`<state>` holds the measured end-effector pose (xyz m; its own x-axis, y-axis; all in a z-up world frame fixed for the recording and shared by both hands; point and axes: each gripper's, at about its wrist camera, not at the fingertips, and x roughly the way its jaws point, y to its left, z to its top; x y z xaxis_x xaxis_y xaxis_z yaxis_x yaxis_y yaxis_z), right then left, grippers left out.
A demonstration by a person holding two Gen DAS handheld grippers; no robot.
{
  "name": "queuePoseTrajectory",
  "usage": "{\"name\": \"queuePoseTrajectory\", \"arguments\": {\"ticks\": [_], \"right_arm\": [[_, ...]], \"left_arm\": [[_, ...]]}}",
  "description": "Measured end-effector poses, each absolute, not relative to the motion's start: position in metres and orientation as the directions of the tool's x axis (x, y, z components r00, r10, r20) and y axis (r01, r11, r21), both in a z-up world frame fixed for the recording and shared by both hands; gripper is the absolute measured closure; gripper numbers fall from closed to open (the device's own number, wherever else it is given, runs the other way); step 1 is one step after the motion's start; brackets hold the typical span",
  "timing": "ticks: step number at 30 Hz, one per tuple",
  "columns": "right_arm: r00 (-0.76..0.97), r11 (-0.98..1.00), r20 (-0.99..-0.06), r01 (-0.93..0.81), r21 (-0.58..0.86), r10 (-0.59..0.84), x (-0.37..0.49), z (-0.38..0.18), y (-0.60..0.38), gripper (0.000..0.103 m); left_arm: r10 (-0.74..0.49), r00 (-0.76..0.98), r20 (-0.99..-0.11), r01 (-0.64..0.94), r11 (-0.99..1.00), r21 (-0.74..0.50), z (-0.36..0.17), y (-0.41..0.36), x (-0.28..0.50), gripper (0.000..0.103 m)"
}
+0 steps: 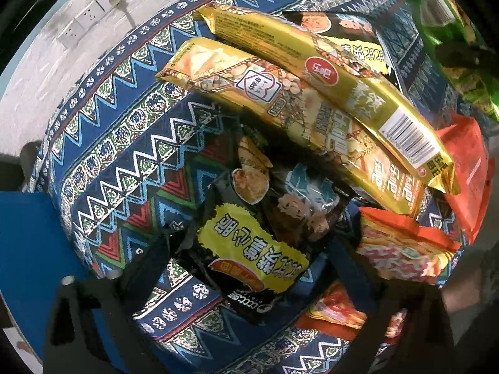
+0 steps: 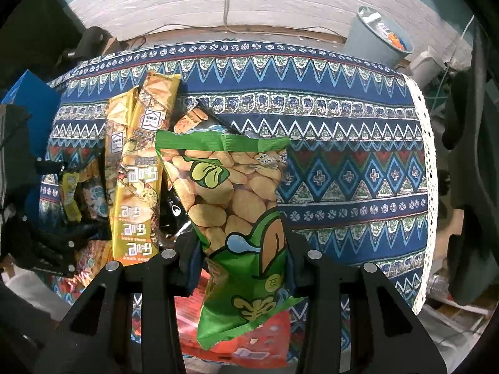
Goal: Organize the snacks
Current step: 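Lift both bags off the pile with both tools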
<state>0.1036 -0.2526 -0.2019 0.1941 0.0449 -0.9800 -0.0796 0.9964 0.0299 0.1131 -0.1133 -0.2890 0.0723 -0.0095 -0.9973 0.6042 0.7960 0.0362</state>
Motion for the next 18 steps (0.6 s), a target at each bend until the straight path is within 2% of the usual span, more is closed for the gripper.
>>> {"name": "queuePoseTrajectory", "arguments": {"ticks": [1,3,6,10,18], "right_arm": [[0.195,0.996,-0.980,-0.078,0.031,0.046,0.103,-0.202,-0.253,0.063],[0.199,0.997,-0.979,-0.075,0.036,0.050,0.102,-0.201,-0.255,0.063],[0.210,0.996,-0.976,-0.075,0.038,0.053,0.100,-0.199,-0.255,0.063],[0.226,0.996,-0.972,-0.084,0.041,0.059,0.099,-0.195,-0.251,0.063],[0.271,0.992,-0.958,-0.110,0.062,0.090,0.100,-0.174,-0.238,0.063]], "left_arm": [[-0.009,0.074,-0.997,0.606,0.795,0.038,-0.289,-0.112,0.113,0.014],[-0.015,0.088,-0.996,0.609,0.792,0.042,-0.288,-0.110,0.111,0.024],[-0.014,0.107,-0.994,0.620,0.783,0.056,-0.283,-0.110,0.105,0.032],[0.007,0.148,-0.989,0.634,0.767,0.100,-0.277,-0.111,0.101,0.038],[0.017,0.214,-0.977,0.582,0.801,0.142,-0.250,-0.086,0.089,0.038]]}}
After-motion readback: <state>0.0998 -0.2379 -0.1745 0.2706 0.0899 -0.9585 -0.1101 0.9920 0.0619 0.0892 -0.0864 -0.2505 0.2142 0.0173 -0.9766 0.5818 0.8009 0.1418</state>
